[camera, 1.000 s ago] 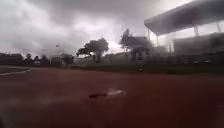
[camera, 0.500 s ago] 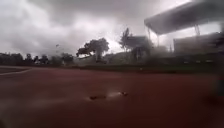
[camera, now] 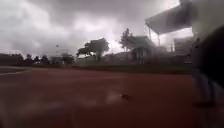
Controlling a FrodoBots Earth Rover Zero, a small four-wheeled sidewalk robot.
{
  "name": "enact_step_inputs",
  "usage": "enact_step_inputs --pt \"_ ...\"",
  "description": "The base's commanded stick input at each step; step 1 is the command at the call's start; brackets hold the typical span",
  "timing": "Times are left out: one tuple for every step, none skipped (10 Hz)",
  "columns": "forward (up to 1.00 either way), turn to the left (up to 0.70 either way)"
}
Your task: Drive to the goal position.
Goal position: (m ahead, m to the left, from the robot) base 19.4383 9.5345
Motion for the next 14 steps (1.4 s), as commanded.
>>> enact_step_inputs --pt "0.5 0.0" --pt "0.5 0.0" --pt "0.5 0.0" --pt "0.5 0.0" --pt "0.5 0.0" --pt "0.5 0.0" --pt "0.5 0.0" --pt "0.5 0.0" --pt "0.5 0.0" --pt "0.5 0.0" --pt "0.5 0.0" --pt "0.5 0.0" --pt "0.5 0.0" --pt "0.5 0.0"
